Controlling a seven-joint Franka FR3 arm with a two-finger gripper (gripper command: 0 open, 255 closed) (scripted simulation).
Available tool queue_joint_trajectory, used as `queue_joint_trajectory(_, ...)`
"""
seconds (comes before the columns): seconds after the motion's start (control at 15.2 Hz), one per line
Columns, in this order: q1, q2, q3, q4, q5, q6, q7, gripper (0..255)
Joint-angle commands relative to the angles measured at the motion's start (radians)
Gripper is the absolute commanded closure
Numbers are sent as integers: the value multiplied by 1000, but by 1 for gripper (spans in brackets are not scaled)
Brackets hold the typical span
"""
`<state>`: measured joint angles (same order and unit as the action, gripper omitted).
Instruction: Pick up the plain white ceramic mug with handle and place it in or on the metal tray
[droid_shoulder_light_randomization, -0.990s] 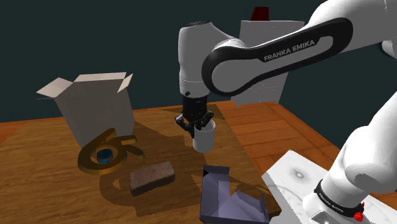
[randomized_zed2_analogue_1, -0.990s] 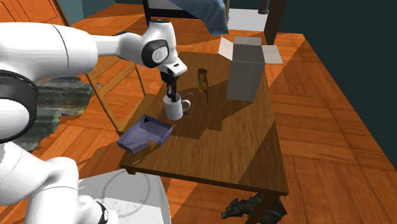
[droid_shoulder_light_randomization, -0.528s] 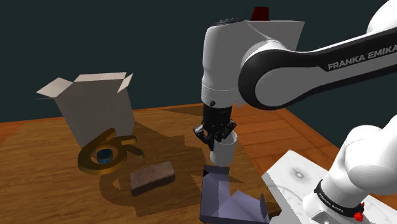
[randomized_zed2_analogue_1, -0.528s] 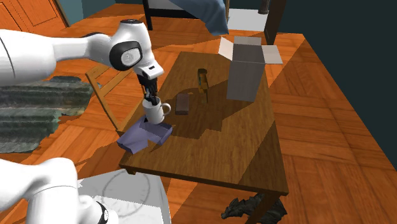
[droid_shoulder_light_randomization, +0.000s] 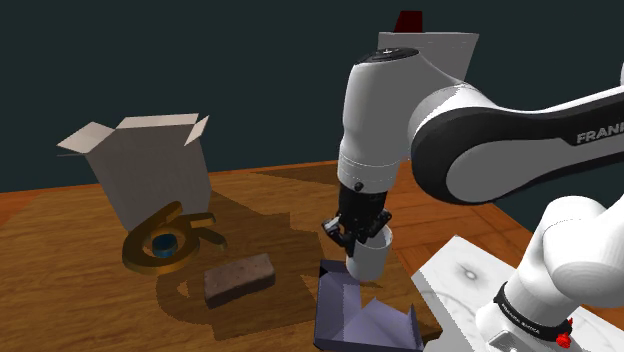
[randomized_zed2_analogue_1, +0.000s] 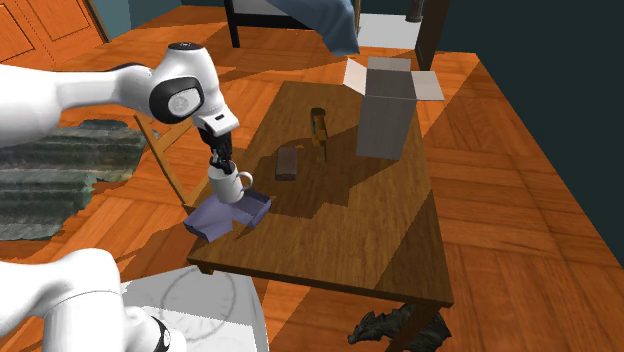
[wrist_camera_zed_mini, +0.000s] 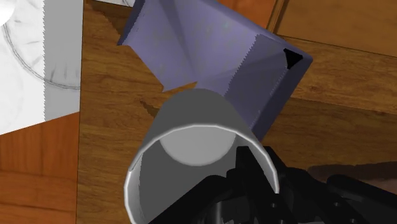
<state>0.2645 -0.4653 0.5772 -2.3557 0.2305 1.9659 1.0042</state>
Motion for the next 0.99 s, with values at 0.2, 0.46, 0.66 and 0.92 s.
queue_joint_trajectory(0.2,0,21,18,-48,3,69,6,255)
queue_joint_trajectory(0.46,-2,43,34,-86,3,128,11,255)
queue_joint_trajectory(0.66,-4,62,46,-112,2,173,16,255)
queue_joint_trajectory(0.92,-7,78,56,-130,0,205,20,255)
